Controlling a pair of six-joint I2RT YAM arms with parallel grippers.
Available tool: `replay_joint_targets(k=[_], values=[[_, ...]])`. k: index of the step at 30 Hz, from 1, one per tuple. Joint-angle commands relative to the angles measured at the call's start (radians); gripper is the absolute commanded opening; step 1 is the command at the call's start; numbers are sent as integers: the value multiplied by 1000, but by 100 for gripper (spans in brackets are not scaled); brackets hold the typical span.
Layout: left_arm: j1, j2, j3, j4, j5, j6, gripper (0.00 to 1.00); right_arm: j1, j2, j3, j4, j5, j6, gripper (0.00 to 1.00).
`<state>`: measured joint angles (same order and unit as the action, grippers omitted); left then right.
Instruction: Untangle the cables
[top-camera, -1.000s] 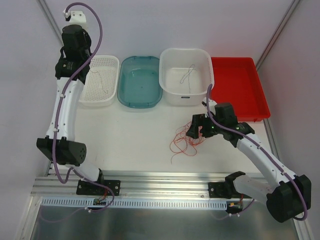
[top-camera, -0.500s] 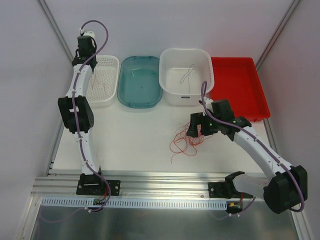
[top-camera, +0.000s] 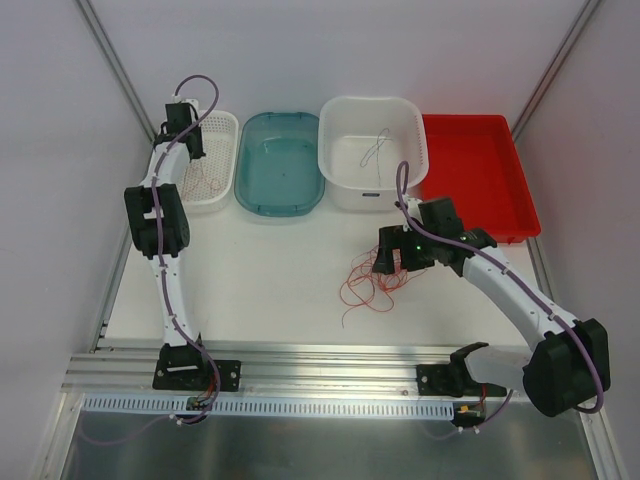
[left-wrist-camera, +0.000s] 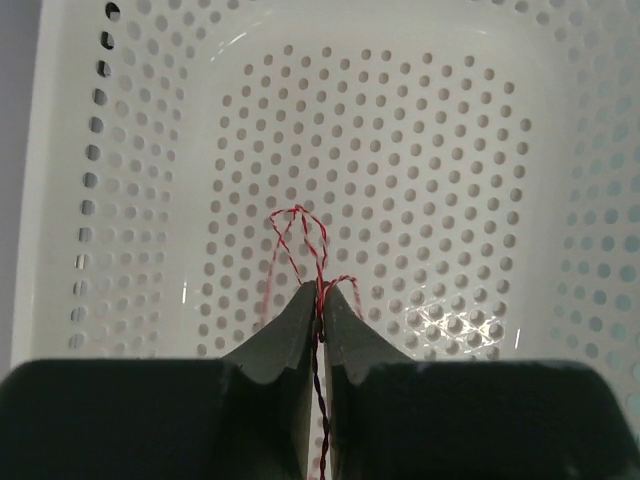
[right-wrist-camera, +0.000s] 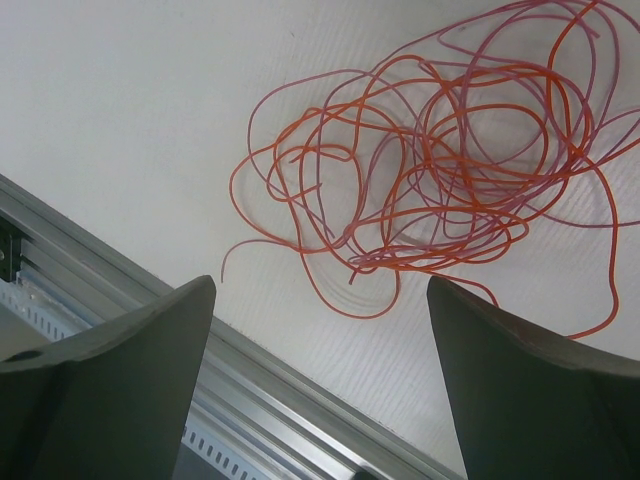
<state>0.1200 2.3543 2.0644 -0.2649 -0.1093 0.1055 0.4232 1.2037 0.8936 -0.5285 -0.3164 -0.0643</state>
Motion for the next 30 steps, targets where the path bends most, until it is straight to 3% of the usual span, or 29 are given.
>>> replay_joint_targets(k=[1, 3, 4, 7, 14, 19, 30], values=[[12, -7, -18, 18, 33, -27, 9, 2, -7, 34, -1, 11, -3, 92], [13, -32, -27, 16, 33, -30, 16, 5, -15, 34, -1, 11, -2, 91], [15, -41, -27, 18, 33, -33, 27, 3, -23, 34, -1, 11, 0, 91], [18, -88, -27, 18, 27, -26, 44, 5, -30, 30, -1, 22, 1, 91], [18, -222, -55, 18, 36, -66, 61, 9, -70, 15, -5, 40, 3, 91], [18, -314, -119, 18, 77, -104, 67, 11, -124, -1, -7, 57, 0, 91], [10, -616, -394, 13, 270, -401, 90, 11, -142, -28, -16, 146, 24, 91]])
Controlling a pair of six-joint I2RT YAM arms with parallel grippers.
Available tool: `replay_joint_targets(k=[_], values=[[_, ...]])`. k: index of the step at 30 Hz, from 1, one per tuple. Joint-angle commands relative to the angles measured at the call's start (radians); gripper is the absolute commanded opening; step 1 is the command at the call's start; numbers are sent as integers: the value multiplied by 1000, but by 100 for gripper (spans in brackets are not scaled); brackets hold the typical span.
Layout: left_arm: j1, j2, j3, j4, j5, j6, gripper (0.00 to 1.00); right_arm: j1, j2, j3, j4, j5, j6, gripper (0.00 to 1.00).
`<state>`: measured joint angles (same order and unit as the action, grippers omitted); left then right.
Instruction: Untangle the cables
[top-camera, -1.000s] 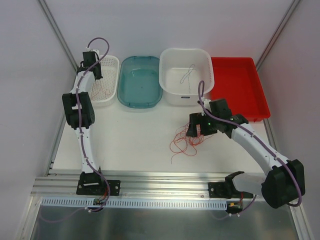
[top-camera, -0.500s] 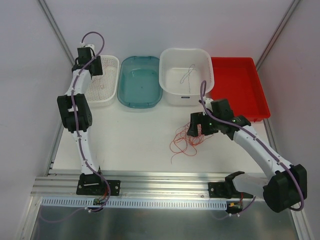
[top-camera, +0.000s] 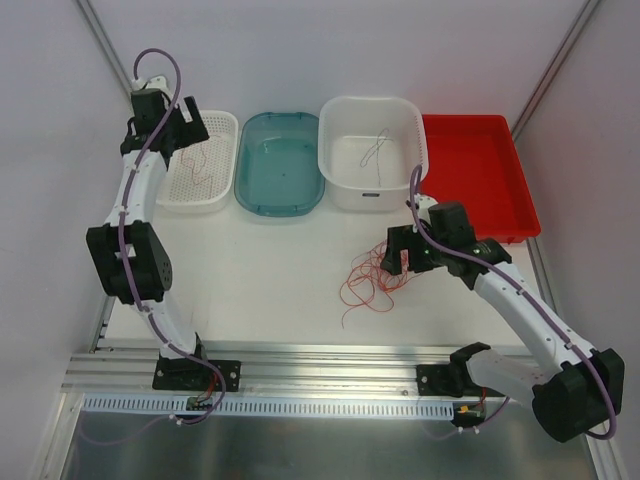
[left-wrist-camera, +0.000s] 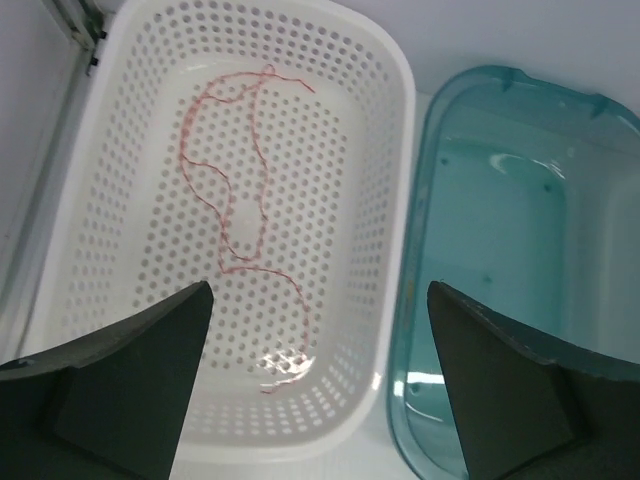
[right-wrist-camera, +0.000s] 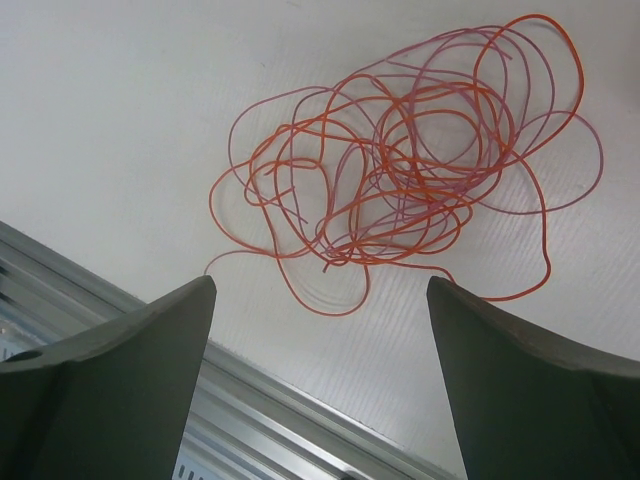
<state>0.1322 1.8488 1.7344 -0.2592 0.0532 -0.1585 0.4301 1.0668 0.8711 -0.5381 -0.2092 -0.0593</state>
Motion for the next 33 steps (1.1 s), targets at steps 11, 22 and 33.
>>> replay_joint_targets(k=[11, 22, 33], values=[[-242, -508, -536, -18, 188, -176, 99, 39, 195, -54, 151, 42, 92, 89], [-325, -773, -829, -94, 197, -99, 99, 281, 464, 121, 277, -7, 111, 86], [-344, -786, -903, -92, 297, -168, 99, 305, 293, 189, 96, 286, 185, 85]])
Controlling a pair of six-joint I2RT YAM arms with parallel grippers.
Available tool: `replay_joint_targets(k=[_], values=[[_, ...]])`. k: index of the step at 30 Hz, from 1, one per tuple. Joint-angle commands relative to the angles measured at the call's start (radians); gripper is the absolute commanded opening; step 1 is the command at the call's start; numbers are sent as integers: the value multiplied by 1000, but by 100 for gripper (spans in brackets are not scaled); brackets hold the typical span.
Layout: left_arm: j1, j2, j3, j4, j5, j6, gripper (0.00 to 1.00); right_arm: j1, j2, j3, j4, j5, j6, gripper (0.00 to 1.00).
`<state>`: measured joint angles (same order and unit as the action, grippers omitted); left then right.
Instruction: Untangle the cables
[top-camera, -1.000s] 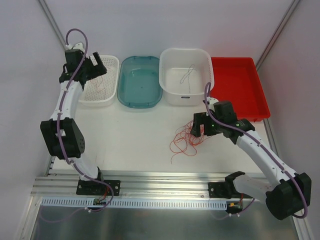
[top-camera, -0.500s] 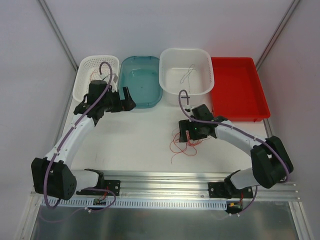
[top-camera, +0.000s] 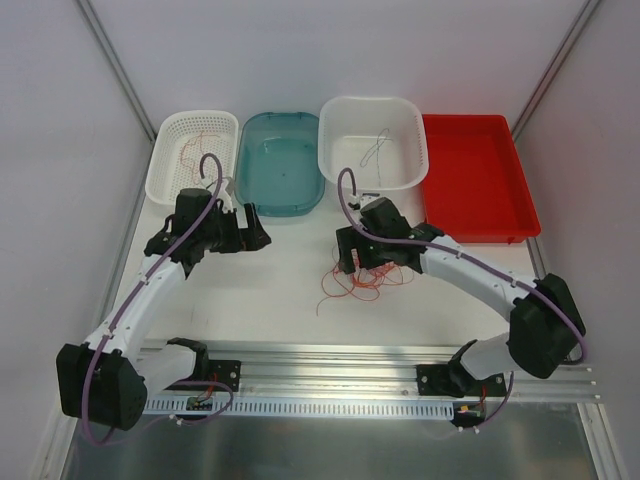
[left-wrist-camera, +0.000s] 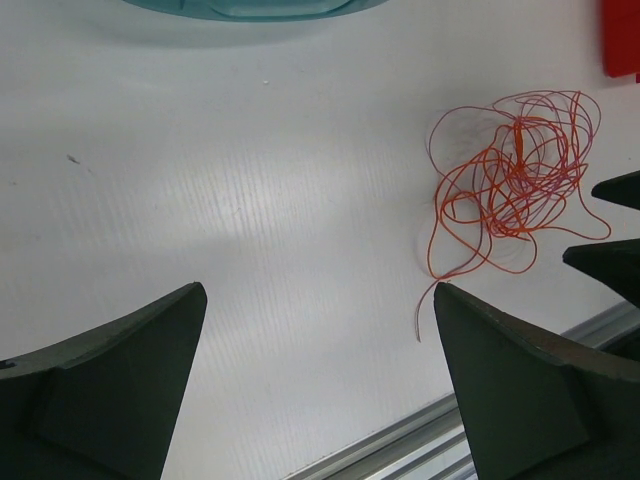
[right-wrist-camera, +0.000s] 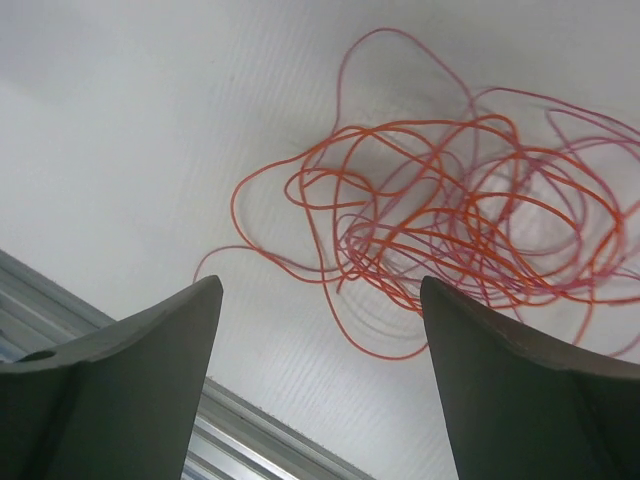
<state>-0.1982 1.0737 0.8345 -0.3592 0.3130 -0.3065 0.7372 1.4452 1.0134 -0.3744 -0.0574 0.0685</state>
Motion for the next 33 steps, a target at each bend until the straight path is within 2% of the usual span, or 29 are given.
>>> replay_joint_targets(k=[1, 3, 7, 18, 21, 22, 24, 25, 33], values=[[-14, -6, -5, 8, 37, -20, 99, -1, -94, 53, -75, 171, 68, 83], [-14, 9, -9, 8, 37, -17, 99, -2, -92, 71, -84, 195, 106, 81], [-14, 11, -18, 6, 58, -19, 99, -2, -42, 108, -83, 269, 178, 65], [-14, -32, -52, 5, 11, 10, 99, -16, 171, 140, 40, 297, 286, 48], [-14, -32, -49, 5, 12, 12, 99, -10, 175, 136, 78, 281, 268, 34], [-14, -32, -51, 5, 11, 10, 99, -6, 161, 139, 86, 281, 255, 23], [-14, -32, -51, 5, 15, 9, 99, 11, 121, 165, 75, 289, 202, 11], [-14, -32, -52, 5, 17, 12, 99, 19, 104, 184, 45, 295, 182, 1], [-14, -14, -43, 5, 54, 6, 99, 102, -12, 497, -167, 183, -22, 1]])
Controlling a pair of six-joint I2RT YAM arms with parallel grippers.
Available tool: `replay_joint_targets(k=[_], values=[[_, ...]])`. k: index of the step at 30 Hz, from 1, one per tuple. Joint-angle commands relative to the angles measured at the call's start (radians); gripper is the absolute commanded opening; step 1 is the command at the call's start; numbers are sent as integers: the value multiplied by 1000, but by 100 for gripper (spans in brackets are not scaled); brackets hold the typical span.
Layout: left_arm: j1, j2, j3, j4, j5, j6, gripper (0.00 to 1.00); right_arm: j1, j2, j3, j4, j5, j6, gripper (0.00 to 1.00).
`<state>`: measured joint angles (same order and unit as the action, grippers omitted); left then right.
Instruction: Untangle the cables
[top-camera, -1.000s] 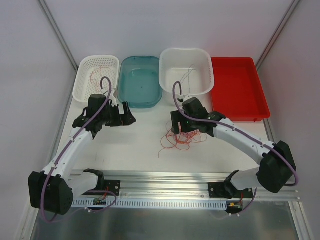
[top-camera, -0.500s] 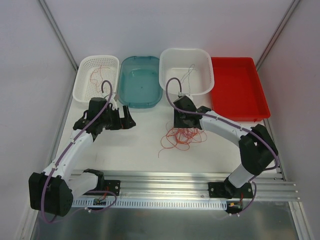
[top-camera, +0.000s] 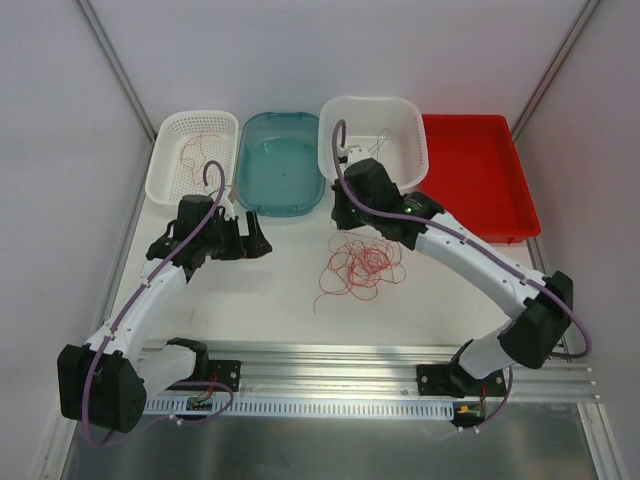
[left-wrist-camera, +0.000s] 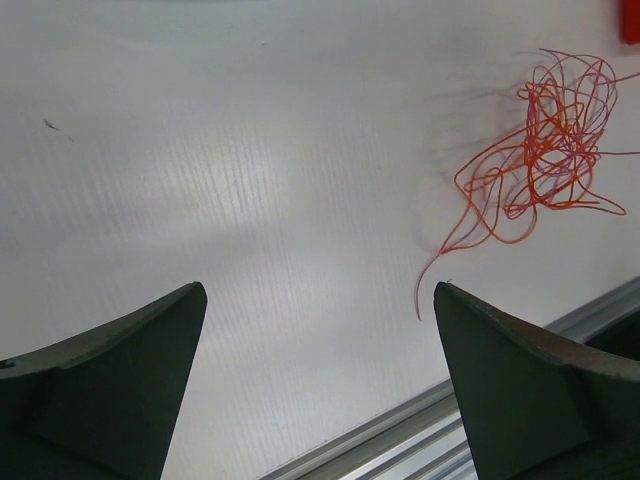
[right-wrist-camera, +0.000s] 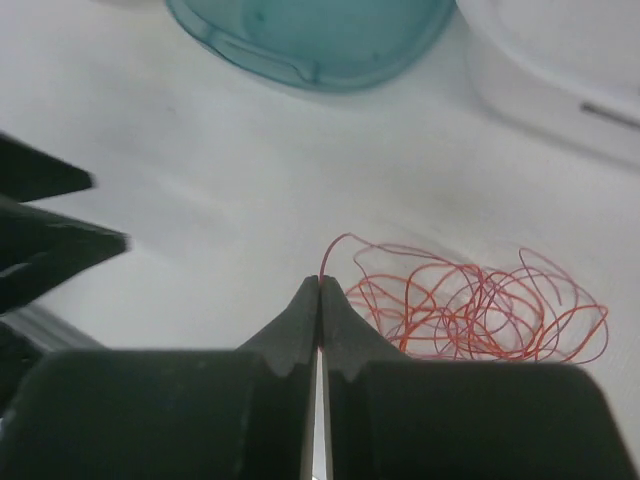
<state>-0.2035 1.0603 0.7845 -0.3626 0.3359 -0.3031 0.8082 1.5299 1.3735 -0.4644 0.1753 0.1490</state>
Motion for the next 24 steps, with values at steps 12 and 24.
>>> replay_joint_targets(k=[12, 24], values=[[-8, -19, 19, 13, 103, -21, 99, 86, -215, 318, -77, -134, -212, 1], [-31, -155, -123, 264, 210, -247, 99, 88, -126, 224, -2, -258, -193, 1]])
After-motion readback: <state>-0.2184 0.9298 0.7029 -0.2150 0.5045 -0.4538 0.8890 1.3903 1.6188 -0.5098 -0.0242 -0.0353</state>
